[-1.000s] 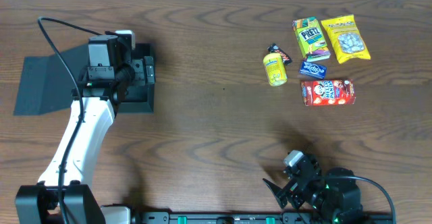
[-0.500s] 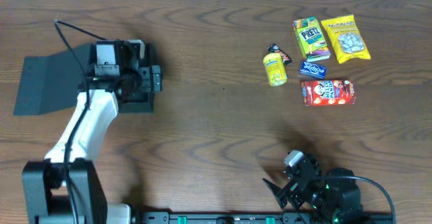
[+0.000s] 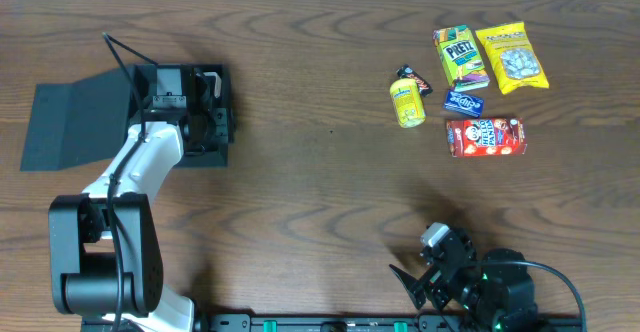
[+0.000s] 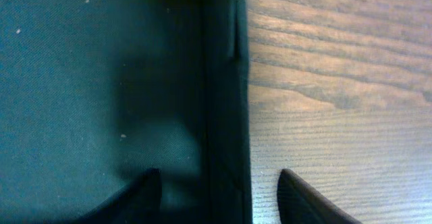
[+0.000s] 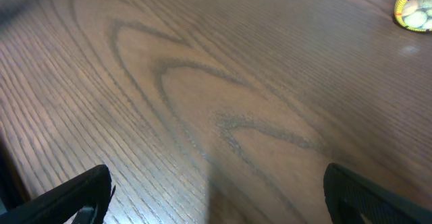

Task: Pack container
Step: 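Reach the left gripper to the black box's right wall and grip it, then drag the black box with the left gripper toward table center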

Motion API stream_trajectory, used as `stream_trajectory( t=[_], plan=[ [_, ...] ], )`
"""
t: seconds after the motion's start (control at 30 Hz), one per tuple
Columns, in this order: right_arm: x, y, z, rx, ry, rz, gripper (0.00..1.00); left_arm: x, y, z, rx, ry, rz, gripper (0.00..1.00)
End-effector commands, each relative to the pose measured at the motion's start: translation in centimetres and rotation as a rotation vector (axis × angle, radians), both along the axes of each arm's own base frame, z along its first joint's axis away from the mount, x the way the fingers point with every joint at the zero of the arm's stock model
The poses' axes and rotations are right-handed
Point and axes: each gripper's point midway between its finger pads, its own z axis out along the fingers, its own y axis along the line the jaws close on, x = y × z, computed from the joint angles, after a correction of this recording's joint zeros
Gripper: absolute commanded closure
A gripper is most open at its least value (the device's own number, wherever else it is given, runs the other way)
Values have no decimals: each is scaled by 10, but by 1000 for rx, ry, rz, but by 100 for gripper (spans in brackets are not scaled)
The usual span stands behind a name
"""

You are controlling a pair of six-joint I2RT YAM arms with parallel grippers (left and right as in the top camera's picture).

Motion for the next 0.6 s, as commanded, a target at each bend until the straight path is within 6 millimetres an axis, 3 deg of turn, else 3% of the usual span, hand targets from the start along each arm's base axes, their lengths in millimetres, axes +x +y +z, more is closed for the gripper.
stream_trajectory(
  t=[0.0, 0.13, 0.33, 0.57],
  plan=[
    [0, 0, -1, -2, -6, 9, 1, 7, 2, 4, 5, -24, 9, 64],
    [0, 0, -1, -2, -6, 9, 1, 11, -4, 7, -3, -44, -6, 94],
    [0, 0, -1, -2, -6, 9, 1, 9, -34, 8, 42, -74, -161, 95],
    [0, 0, -1, -2, -6, 9, 1, -5, -92, 8, 96, -109, -421, 94]
  ],
)
